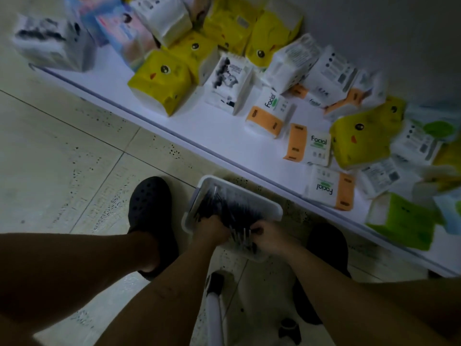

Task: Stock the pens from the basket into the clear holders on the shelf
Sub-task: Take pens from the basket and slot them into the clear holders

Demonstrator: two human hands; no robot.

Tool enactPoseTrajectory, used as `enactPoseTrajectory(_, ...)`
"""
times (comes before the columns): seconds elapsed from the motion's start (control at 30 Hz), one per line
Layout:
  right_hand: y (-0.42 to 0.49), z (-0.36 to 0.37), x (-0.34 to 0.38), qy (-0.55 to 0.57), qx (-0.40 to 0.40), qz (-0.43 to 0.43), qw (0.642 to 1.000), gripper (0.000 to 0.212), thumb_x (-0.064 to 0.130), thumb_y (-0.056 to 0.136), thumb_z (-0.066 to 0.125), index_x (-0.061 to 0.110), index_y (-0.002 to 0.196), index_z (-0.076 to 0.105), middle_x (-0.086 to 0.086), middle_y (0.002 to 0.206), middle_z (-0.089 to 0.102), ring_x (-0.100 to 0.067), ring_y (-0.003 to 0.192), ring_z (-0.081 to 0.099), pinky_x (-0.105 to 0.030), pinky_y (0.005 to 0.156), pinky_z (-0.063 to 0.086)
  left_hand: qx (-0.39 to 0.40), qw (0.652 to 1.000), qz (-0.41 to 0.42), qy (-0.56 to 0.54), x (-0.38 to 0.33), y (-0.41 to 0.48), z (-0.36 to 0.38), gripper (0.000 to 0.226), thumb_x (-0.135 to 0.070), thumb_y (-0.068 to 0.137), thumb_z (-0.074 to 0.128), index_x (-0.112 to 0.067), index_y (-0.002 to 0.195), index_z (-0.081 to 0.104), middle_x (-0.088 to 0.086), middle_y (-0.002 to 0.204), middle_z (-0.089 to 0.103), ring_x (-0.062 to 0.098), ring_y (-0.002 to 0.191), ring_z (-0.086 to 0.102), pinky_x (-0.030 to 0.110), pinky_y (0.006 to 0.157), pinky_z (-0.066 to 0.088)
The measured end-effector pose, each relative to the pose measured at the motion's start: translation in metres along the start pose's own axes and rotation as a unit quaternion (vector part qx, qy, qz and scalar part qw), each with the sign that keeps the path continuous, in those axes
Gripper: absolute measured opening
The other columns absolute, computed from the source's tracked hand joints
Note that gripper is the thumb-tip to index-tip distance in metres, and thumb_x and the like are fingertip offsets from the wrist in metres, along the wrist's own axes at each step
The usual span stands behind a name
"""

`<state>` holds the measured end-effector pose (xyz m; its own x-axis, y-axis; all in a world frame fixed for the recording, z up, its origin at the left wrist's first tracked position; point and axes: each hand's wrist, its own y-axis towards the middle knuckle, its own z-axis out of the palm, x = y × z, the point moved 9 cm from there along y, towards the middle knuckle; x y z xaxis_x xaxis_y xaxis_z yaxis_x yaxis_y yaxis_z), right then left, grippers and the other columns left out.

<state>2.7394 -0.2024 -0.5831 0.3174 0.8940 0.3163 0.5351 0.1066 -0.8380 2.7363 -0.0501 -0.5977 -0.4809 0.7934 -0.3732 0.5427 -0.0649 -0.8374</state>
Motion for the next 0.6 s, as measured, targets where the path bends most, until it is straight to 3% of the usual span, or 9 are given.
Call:
enactPoseTrajectory(0.17,0.015,0.024,0.005,-0.027,0.001,-0.007,1.0,0.036,0.018,0.093,0.057,0.015,0.128,0.057,-0.012,0.128,0.053,-0.028,0.116,0.053,-0.029,0.092,0.041,0.002,0.999,-0.039,-0.034,0.003,0.008,0.008,0.023,-0.025,0.094,0.049,-0.006,0.092,0.062,0.011,0.096,0.065,0.028,0.093,0.06,0.037,0.081,0.05)
enactPoseTrajectory(0.27,0.02,0.035,0.002,-0.056,0.002,0.003,0.998,0.042,0.025,0.09,0.059,0.017,0.131,0.054,-0.01,0.123,0.051,-0.029,0.112,0.054,-0.033,0.092,0.045,-0.06,0.996,-0.038,-0.06,0.005,0.002,0.004,0.032,-0.027,0.094,0.05,-0.012,0.065,0.052,0.004,0.066,0.052,0.023,0.067,0.053,0.031,0.064,0.045)
enactPoseTrajectory(0.33,0.027,0.041,0.0,-0.039,-0.01,-0.016,0.999,0.048,0.033,0.086,0.059,0.017,0.131,0.052,-0.005,0.118,0.056,-0.026,0.103,0.058,-0.041,0.093,0.05,-0.087,0.991,-0.037,-0.093,0.007,-0.003,0.003,0.037,-0.025,0.091,0.053,-0.014,0.057,0.043,0.001,0.057,0.045,0.024,0.06,0.051,0.026,0.056,0.039)
enactPoseTrajectory(0.47,0.033,0.044,0.012,-0.104,-0.02,-0.043,0.993,0.042,0.033,0.094,0.051,0.02,0.134,0.053,-0.009,0.129,0.049,-0.031,0.113,0.051,-0.042,0.096,0.047,-0.11,0.981,-0.037,-0.154,0.011,-0.009,-0.002,0.031,-0.017,0.083,0.062,-0.012,0.056,0.047,0.004,0.057,0.051,0.019,0.052,0.048,0.025,0.048,0.039)
enactPoseTrajectory(0.53,0.032,0.043,0.017,-0.146,-0.014,-0.037,0.988,0.042,0.034,0.097,0.045,0.022,0.137,0.049,-0.012,0.13,0.048,-0.03,0.112,0.05,-0.038,0.095,0.047,-0.106,0.977,-0.033,-0.182,0.012,-0.012,-0.004,0.025,-0.01,0.08,0.065,-0.011,0.062,0.048,0.01,0.063,0.057,0.024,0.057,0.054,0.032,0.054,0.047)
enactPoseTrajectory(0.6,0.032,0.041,0.019,-0.17,-0.01,-0.024,0.985,0.043,0.031,0.098,0.043,0.017,0.138,0.049,-0.016,0.13,0.048,-0.031,0.111,0.05,-0.037,0.094,0.047,-0.095,0.967,-0.041,-0.233,0.015,-0.017,-0.005,0.017,-0.01,0.082,0.067,-0.011,0.079,0.05,0.014,0.078,0.066,0.028,0.069,0.064,0.034,0.061,0.053)
